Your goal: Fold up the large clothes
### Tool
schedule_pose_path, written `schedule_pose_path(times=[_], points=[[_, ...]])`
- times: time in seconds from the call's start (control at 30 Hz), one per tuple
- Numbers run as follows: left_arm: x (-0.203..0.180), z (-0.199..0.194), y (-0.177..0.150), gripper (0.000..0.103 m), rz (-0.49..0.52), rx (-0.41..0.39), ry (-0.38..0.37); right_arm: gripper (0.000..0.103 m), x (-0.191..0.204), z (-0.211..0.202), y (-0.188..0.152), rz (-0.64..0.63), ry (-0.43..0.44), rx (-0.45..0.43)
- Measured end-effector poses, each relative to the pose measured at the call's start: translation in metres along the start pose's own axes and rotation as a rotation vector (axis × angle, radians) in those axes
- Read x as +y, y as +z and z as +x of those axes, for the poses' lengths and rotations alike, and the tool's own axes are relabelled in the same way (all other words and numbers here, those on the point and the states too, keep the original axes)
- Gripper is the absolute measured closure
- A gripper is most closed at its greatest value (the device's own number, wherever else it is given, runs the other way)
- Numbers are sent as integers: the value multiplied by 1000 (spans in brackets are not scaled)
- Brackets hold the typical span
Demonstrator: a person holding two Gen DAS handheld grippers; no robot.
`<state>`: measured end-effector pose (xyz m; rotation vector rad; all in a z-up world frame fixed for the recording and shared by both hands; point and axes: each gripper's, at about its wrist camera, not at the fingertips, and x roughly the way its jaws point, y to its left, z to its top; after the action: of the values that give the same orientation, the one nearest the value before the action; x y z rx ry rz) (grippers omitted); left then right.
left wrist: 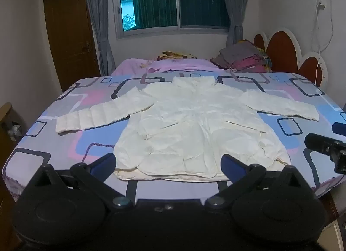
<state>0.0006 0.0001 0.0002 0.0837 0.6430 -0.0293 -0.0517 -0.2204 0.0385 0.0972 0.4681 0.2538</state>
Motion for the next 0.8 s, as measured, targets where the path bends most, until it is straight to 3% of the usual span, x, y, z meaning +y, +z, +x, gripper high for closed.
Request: schedule_pose_path(times=[0.8], points=[[-1, 5, -4, 0, 3, 16, 3, 0, -4, 0, -2, 9, -10, 27]])
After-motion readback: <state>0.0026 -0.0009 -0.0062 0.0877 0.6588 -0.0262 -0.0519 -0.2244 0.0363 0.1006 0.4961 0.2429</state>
